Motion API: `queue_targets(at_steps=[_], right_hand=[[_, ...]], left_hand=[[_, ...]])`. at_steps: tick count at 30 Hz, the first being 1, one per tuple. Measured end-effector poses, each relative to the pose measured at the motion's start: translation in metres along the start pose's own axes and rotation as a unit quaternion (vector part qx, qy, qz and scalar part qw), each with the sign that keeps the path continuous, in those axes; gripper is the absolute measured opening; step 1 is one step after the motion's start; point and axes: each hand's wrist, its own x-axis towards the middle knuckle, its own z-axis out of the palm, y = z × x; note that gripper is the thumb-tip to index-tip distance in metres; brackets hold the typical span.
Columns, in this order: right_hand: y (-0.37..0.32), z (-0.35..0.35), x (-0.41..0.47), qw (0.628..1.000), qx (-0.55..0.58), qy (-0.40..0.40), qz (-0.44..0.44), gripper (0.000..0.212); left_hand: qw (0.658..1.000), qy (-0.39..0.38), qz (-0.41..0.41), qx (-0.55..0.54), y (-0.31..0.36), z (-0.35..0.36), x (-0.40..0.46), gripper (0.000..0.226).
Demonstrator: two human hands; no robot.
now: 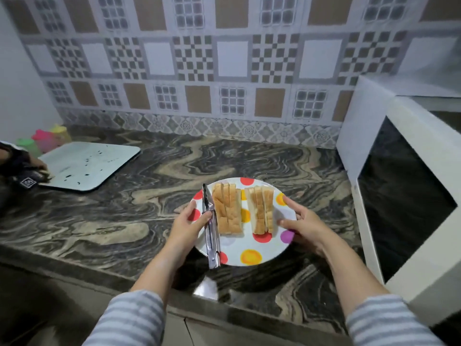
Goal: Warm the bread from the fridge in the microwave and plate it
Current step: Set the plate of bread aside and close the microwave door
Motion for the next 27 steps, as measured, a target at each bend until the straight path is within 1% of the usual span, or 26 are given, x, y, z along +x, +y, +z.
queue_targets(at_steps=[2,6,9,12,13,15,18,20,22,25,27], right_hand=[[0.000,-0.004,0.008,1.000,-0.026,0.012,-0.013,0.072],[0.002,-0.009,0.016,0.995,-0.085,0.036,-0.022,0.070],[0.009,-0.014,0.027,0.986,-0.152,0.062,-0.018,0.071],[0.023,-0.016,0.037,0.970,-0.228,0.076,0.032,0.069],[0.027,-0.016,0.039,0.957,-0.274,0.079,0.053,0.067],[0.031,-0.016,0.040,0.938,-0.328,0.080,0.083,0.065],[0.031,-0.013,0.038,0.930,-0.343,0.080,0.108,0.064],[0.027,-0.010,0.034,0.924,-0.358,0.081,0.111,0.064],[0.027,-0.007,0.031,0.913,-0.384,0.082,0.107,0.064],[0.029,-0.003,0.032,0.868,-0.484,0.068,0.085,0.062],[0.029,-0.003,0.034,0.850,-0.515,0.067,0.093,0.061]], left_hand=[[1.000,-0.015,0.010,0.015,0.000,0.007,0.018,0.075],[0.998,-0.035,0.027,0.041,0.000,0.018,0.045,0.068],[0.996,-0.050,0.041,0.061,0.002,0.026,0.056,0.066],[0.993,-0.037,0.043,0.107,-0.004,0.031,0.063,0.054],[0.991,-0.034,0.037,0.124,-0.007,0.032,0.065,0.055],[0.986,-0.036,0.016,0.160,-0.013,0.033,0.067,0.064],[0.972,-0.048,0.016,0.229,-0.022,0.035,0.070,0.050],[0.960,-0.064,0.015,0.272,-0.020,0.034,0.068,0.051],[0.947,-0.084,0.013,0.311,-0.018,0.033,0.067,0.059],[0.924,-0.111,0.014,0.366,-0.016,0.033,0.064,0.068],[0.906,-0.114,0.022,0.407,-0.018,0.034,0.063,0.069]])
